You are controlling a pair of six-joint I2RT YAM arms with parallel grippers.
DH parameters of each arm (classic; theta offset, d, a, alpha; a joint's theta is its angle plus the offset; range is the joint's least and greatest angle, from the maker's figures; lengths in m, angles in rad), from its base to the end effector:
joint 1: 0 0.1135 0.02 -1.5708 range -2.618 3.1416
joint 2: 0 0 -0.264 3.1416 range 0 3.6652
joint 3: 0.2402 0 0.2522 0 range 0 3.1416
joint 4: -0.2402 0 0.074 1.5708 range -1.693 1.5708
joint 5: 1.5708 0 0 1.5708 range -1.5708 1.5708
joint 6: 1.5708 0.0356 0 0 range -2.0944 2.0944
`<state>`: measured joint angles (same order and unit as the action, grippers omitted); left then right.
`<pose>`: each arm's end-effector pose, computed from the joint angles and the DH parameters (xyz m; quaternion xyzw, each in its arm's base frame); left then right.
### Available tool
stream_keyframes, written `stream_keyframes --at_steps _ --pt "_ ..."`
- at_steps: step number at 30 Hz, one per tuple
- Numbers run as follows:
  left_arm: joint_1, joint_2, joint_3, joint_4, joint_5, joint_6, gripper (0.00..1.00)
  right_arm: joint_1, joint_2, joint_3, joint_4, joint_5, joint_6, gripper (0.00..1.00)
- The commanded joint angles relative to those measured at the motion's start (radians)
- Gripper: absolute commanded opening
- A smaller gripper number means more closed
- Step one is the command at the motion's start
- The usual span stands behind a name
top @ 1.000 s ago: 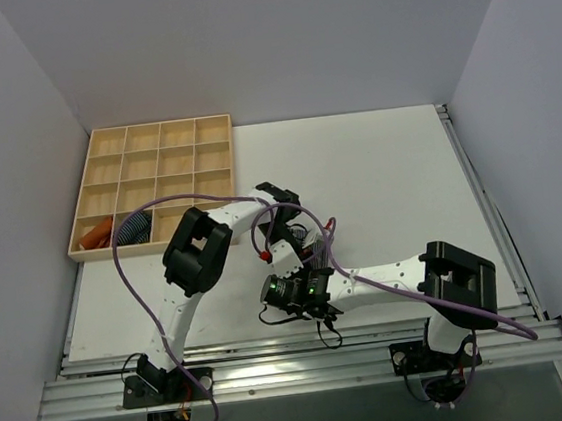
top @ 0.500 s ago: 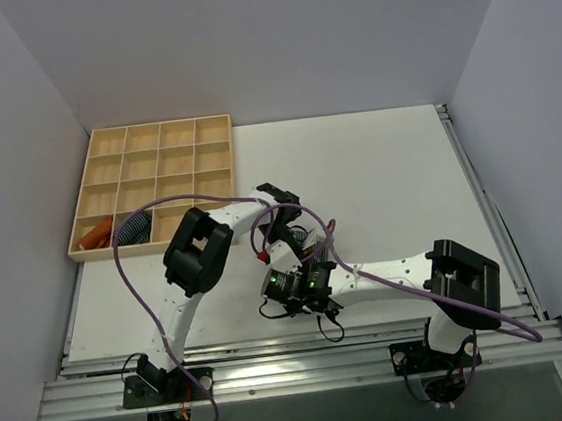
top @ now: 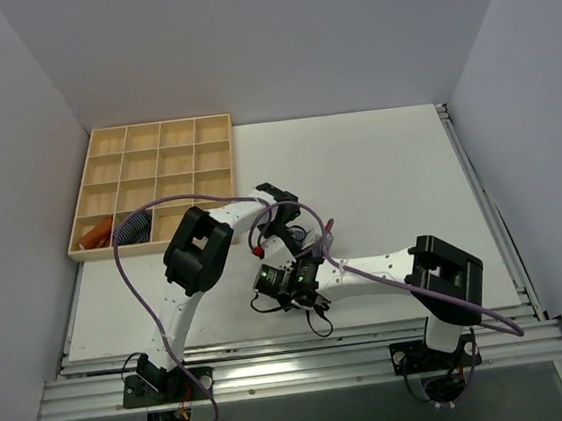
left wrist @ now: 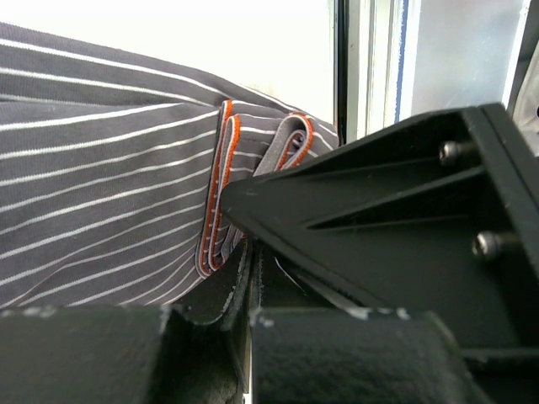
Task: Roll the underwear
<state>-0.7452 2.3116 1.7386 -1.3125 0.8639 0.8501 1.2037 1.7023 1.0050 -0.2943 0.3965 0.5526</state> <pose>0.2804 -0.2955 0.1336 -0.5961 -0.6734 0.4204 0.1204 0.1346 0.3119 0.1745 -0.2472 0.9082 0.0949 0.3240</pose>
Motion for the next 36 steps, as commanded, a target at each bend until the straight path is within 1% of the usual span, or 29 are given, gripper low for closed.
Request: stream_keyframes --at_steps 1,4,9,12,13,15,16,18,19,22,24,25,26,27,29,30,31,33,34,36 --pt "-0.039 0.011 0.013 0.036 -0.112 0.035 0.02 0.025 0.135 -0.019 -0.17 -0.163 -0.174 0.48" --pt "-0.04 0.008 0.012 0.036 -0.114 0.035 0.02 0.031 0.16 -0.013 -0.184 -0.173 -0.177 0.46" --pt "-0.04 -0.001 0.009 0.042 -0.126 0.035 0.02 0.042 0.12 -0.042 -0.184 -0.229 -0.165 0.44" --pt "-0.04 -0.003 0.016 0.041 -0.129 0.035 0.02 0.045 0.088 -0.054 -0.161 -0.261 -0.116 0.45" --pt "-0.039 -0.001 0.021 0.041 -0.132 0.033 0.02 0.043 0.073 -0.072 -0.129 -0.269 -0.093 0.45" --pt "-0.04 0.0 0.022 0.042 -0.135 0.027 0.02 0.042 0.022 -0.088 -0.1 -0.246 -0.016 0.46" --pt "-0.04 0.0 0.022 0.042 -0.14 0.027 0.02 0.043 0.004 -0.092 -0.089 -0.195 0.015 0.47" --pt "-0.04 0.002 0.016 0.053 -0.149 0.014 0.02 0.053 -0.058 -0.106 -0.047 -0.171 0.084 0.47" --pt "-0.04 0.003 0.016 0.053 -0.147 0.012 0.02 0.053 -0.081 -0.117 -0.017 -0.165 0.104 0.46" --pt "-0.043 0.003 0.015 0.053 -0.147 0.01 0.02 0.051 -0.185 -0.138 -0.002 -0.11 0.153 0.45" --pt "-0.043 0.003 0.015 0.056 -0.151 0.009 0.02 0.033 -0.228 -0.149 -0.017 -0.036 0.177 0.45" --pt "-0.043 0.003 0.016 0.055 -0.152 0.007 0.02 0.025 -0.266 -0.148 -0.031 -0.018 0.168 0.44" --pt "-0.045 0.005 0.015 0.053 -0.152 0.007 0.02 0.022 -0.282 -0.132 -0.045 0.052 0.156 0.44" --pt "-0.046 0.006 0.018 0.053 -0.154 0.006 0.02 0.017 -0.297 -0.118 -0.058 0.088 0.136 0.44" --pt "-0.051 0.014 0.024 0.047 -0.155 0.004 0.02 -0.007 -0.329 -0.076 -0.075 0.139 0.064 0.45" --pt "-0.052 0.019 0.035 0.045 -0.155 0.0 0.02 -0.06 -0.334 -0.066 -0.072 0.136 0.031 0.45" --pt "-0.057 0.023 0.041 0.038 -0.152 0.0 0.02 -0.09 -0.336 -0.054 -0.071 0.124 -0.029 0.46" --pt "-0.063 0.031 0.047 0.038 -0.152 -0.005 0.02 -0.147 -0.339 -0.029 -0.068 0.107 -0.084 0.46" --pt "-0.068 0.032 0.05 0.038 -0.151 -0.006 0.02 -0.151 -0.351 -0.029 -0.056 0.099 -0.164 0.46" --pt "-0.069 0.034 0.052 0.036 -0.151 -0.008 0.02 -0.148 -0.38 -0.036 -0.023 0.064 -0.252 0.45"
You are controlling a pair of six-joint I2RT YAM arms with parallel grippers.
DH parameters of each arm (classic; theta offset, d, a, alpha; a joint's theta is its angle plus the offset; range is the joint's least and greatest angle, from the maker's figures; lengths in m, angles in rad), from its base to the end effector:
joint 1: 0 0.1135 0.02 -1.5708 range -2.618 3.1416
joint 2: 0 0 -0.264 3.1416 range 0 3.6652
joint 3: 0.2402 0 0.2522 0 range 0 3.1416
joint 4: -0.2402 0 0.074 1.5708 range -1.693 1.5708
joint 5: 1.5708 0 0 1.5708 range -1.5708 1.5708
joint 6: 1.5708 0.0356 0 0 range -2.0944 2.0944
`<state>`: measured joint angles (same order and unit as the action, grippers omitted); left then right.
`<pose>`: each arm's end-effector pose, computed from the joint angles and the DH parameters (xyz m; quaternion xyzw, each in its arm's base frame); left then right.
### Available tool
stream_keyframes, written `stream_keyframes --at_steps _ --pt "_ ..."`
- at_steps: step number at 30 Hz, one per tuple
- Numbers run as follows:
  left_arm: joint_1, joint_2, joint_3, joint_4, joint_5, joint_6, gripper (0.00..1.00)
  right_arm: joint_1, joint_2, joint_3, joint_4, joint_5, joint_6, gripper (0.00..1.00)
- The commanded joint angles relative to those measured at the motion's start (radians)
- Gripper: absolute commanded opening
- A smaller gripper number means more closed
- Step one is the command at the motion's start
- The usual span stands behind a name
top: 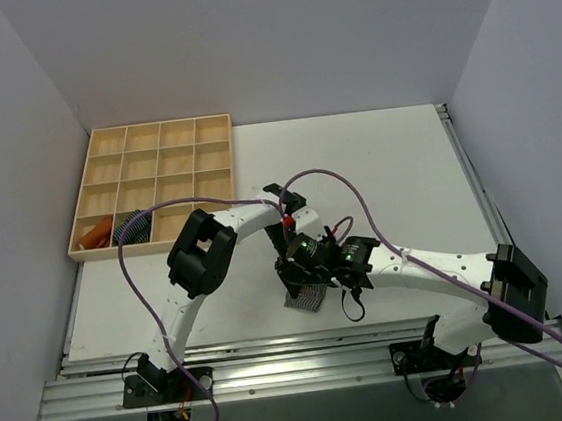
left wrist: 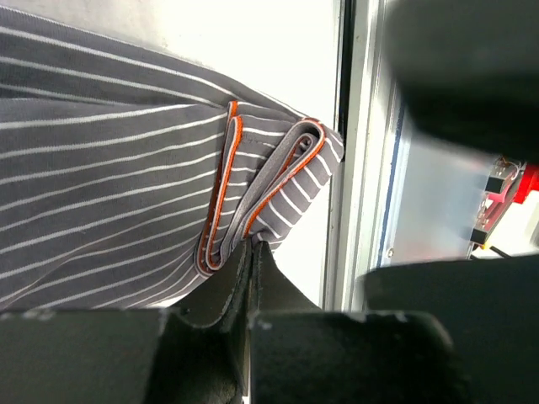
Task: Roll the underwear
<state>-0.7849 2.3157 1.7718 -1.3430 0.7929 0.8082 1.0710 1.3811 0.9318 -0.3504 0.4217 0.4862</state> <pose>0.2713 -0.3069 0.1381 -0.6088 -0.6804 0.3830 0.1407 0.1523 0.2485 0.2441 -0.1858 0.8903 0.1202 0.3980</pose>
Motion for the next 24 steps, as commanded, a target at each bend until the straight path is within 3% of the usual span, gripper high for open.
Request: stream_keyframes --at_steps 1,5,8,11,16,24 --pt "-0.031 0.03 0.018 0.067 -0.08 0.034 0.02 -0.01 -0.091 0.039 0.043 0.017 -0.231 0.45" --pt "-0.033 0.031 0.025 0.067 -0.078 0.026 0.02 0.012 -0.137 0.036 0.074 -0.107 -0.525 0.46" --pt "-0.036 0.033 0.032 0.068 -0.073 0.02 0.02 0.032 -0.103 0.065 0.004 -0.161 -0.619 0.46" --pt "-0.039 0.037 0.031 0.068 -0.072 0.014 0.02 0.037 -0.062 0.062 -0.011 -0.28 -0.67 0.46" --pt "-0.042 0.036 0.023 0.071 -0.073 0.011 0.02 0.076 0.055 0.053 -0.016 -0.343 -0.793 0.45" --pt "-0.043 0.043 0.038 0.065 -0.07 0.011 0.02 0.115 0.064 -0.03 0.083 -0.3 -0.792 0.45"
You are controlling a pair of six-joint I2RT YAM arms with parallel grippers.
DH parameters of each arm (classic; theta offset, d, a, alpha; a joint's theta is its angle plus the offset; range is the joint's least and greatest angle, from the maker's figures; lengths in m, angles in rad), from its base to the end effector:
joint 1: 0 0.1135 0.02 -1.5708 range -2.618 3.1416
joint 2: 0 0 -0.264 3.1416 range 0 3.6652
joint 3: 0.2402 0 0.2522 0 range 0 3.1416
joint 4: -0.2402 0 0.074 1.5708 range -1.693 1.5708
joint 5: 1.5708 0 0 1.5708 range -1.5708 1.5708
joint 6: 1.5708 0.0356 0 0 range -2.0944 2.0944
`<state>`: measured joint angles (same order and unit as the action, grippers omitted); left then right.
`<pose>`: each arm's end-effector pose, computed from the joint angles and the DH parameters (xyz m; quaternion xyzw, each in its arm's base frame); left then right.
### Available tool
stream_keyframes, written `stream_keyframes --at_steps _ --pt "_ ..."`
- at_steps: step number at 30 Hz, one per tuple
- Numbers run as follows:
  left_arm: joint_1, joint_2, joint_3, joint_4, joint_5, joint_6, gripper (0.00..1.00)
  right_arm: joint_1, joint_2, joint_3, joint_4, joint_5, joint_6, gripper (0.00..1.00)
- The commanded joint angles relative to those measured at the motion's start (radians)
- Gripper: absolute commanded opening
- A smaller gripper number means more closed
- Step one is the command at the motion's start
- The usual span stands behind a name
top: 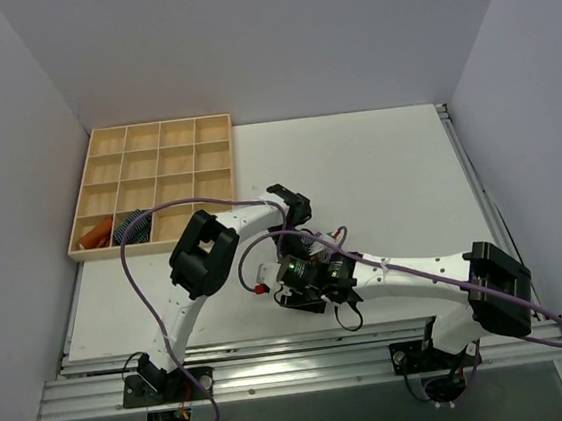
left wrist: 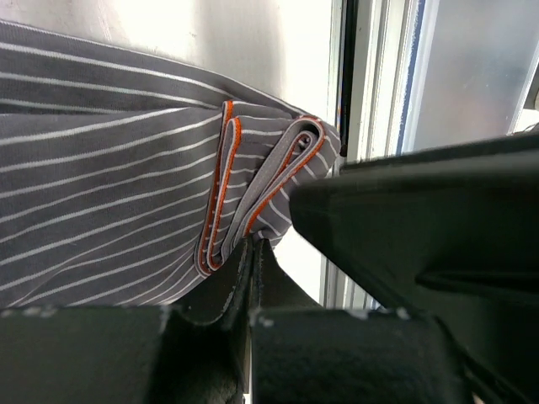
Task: Roll the underwear
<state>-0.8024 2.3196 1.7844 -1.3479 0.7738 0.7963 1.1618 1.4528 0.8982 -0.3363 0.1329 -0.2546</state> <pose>0.2674 -0.3124 0.1389 -0.6149 -0.6798 0.3723 0.1452 0.1226 0.2711 0.2127 -0.5951 0.7289 0.0895 0.3265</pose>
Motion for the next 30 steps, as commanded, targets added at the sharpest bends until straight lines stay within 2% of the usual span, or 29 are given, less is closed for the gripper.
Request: stream_keyframes --at_steps 1,6,15,17,27,30 --pt "-0.026 0.041 0.032 0.066 -0.051 0.023 0.02 0.022 -0.003 0.01 0.069 -0.028 -0.049 0.45" --pt "-0.026 0.052 0.053 0.061 -0.05 0.017 0.02 0.035 0.096 0.054 0.025 -0.085 -0.052 0.44" --pt "-0.027 0.049 0.041 0.058 -0.059 0.018 0.02 0.021 0.216 0.077 -0.03 -0.072 -0.054 0.44" --pt "-0.027 0.049 0.043 0.056 -0.057 0.02 0.02 0.001 0.219 0.068 -0.014 -0.026 -0.043 0.44" --pt "-0.026 0.04 0.029 0.055 -0.064 0.024 0.02 -0.031 0.231 0.024 0.013 -0.012 -0.09 0.44" --pt "-0.026 0.037 0.029 0.056 -0.065 0.017 0.02 -0.031 0.248 0.016 0.019 -0.027 -0.113 0.4"
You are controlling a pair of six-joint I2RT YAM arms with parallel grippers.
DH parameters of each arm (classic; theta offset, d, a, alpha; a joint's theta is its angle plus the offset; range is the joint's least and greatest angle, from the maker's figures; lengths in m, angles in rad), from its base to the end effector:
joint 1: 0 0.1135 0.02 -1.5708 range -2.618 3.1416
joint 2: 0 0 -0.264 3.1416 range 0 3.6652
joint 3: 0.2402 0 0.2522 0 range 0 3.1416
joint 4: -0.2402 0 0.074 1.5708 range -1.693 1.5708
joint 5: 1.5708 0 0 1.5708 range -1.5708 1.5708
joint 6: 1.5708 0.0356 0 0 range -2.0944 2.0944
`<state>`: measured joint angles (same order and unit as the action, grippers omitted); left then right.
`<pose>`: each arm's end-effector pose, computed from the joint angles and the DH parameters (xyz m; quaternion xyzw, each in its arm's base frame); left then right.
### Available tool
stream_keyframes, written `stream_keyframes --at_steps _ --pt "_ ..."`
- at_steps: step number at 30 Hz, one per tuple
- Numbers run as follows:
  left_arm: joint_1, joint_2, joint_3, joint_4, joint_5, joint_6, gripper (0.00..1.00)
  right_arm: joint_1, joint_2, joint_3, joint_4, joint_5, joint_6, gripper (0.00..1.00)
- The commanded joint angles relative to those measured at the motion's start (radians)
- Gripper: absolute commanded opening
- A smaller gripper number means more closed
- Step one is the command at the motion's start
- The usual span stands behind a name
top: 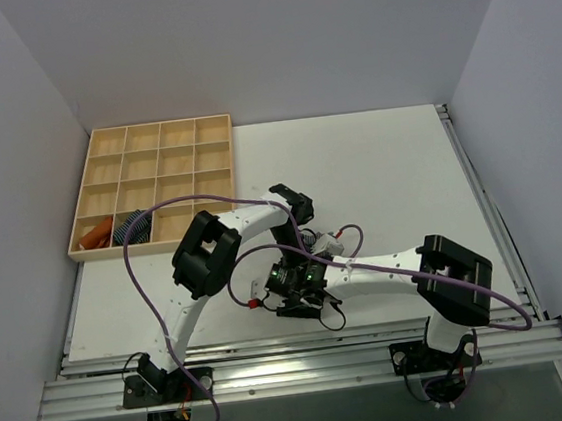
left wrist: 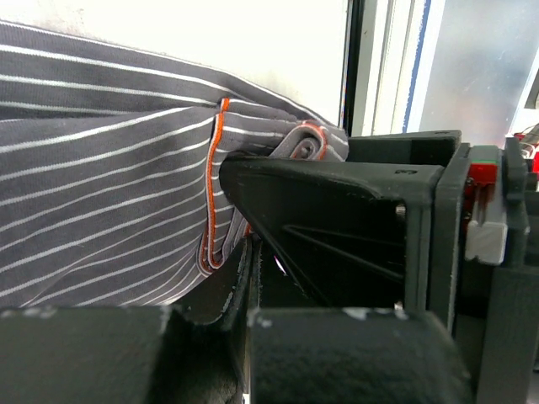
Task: Roll the underwear
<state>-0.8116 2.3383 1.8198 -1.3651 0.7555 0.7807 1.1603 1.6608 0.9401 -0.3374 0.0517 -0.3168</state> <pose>0.2680 -0.3179 0.1391 -0.6160 -0.6833 0.3621 0.1504 0.1298 0.2937 0.1644 -0.6461 0.7195 0.0809 0.2415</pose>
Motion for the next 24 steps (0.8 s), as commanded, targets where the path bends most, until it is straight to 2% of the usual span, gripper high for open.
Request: stream_keyframes --at_steps 1,4,5,7,12,17,24 --pt "-0.017 0.018 -0.005 0.072 -0.045 0.031 0.02 -0.03 0.043 -0.027 0.021 0.034 -0.057 0.35" --pt "-0.014 0.009 -0.008 0.083 -0.05 0.005 0.03 -0.031 0.059 -0.024 0.023 -0.018 -0.087 0.17" --pt "-0.011 0.007 -0.005 0.102 -0.05 -0.006 0.05 -0.031 0.066 -0.023 0.021 -0.032 -0.09 0.05" --pt "0.011 -0.016 -0.013 0.145 -0.044 -0.078 0.11 -0.033 0.076 -0.011 0.009 -0.091 -0.11 0.0" --pt "0.069 -0.124 -0.08 0.271 0.045 -0.19 0.2 -0.073 0.109 0.031 0.024 -0.211 -0.113 0.0" --pt "0.137 -0.201 -0.148 0.351 0.035 -0.283 0.26 -0.109 0.166 0.069 0.06 -0.277 -0.059 0.0" --pt "0.207 -0.244 -0.157 0.287 0.01 -0.302 0.27 -0.152 0.185 0.065 0.103 -0.332 -0.028 0.0"
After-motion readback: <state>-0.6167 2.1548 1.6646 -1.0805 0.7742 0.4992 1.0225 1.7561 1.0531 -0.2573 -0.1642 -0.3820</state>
